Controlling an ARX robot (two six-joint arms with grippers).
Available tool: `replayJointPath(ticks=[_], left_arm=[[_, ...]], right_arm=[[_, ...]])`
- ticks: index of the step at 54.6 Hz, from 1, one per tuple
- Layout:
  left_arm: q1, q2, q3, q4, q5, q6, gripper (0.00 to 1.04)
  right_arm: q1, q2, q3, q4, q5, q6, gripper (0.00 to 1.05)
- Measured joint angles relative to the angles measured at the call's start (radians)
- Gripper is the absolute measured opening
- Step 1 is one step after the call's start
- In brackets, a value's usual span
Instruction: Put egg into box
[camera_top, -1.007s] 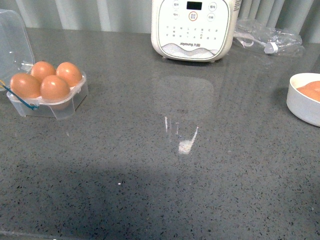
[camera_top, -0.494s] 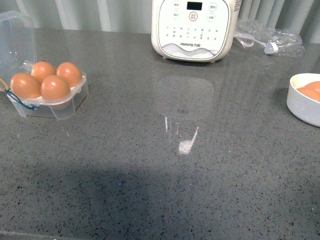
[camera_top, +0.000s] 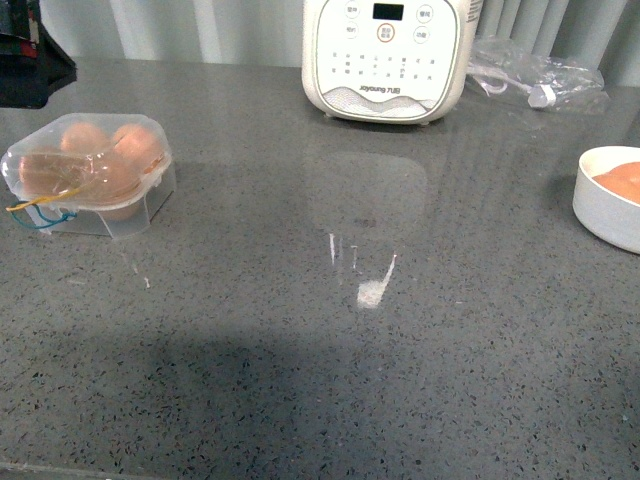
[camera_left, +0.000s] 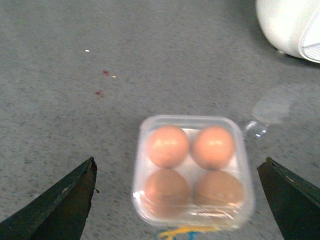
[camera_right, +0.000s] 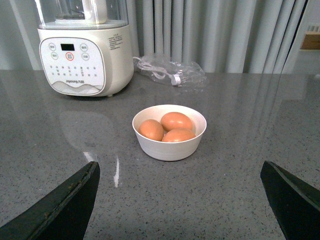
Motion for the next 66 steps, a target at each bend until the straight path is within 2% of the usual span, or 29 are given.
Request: replayJointPath(ticks=[5, 18, 29, 66], left_arm=[[-0.078, -0.084, -0.032, -0.045, -0.010, -0.011, 0.98], [-0.146, -0.180, -0.058, -0.089, -0.047, -0.017, 0.98], [-0.158, -0.249, -0.083, -0.150, -0.097, -0.014, 0.98], [-0.121, -0.569, -0.185, -0.354, -0.070, 0.008, 0.98]], right_arm=[[0.000, 0.000, 0.000, 0.000, 0.000, 0.000, 0.97], [0.000, 0.000, 0.000, 0.000, 0.000, 0.000, 0.97], [0.000, 0.000, 0.000, 0.000, 0.000, 0.000, 0.97], [0.000, 0.000, 0.000, 0.000, 0.000, 0.000, 0.97]])
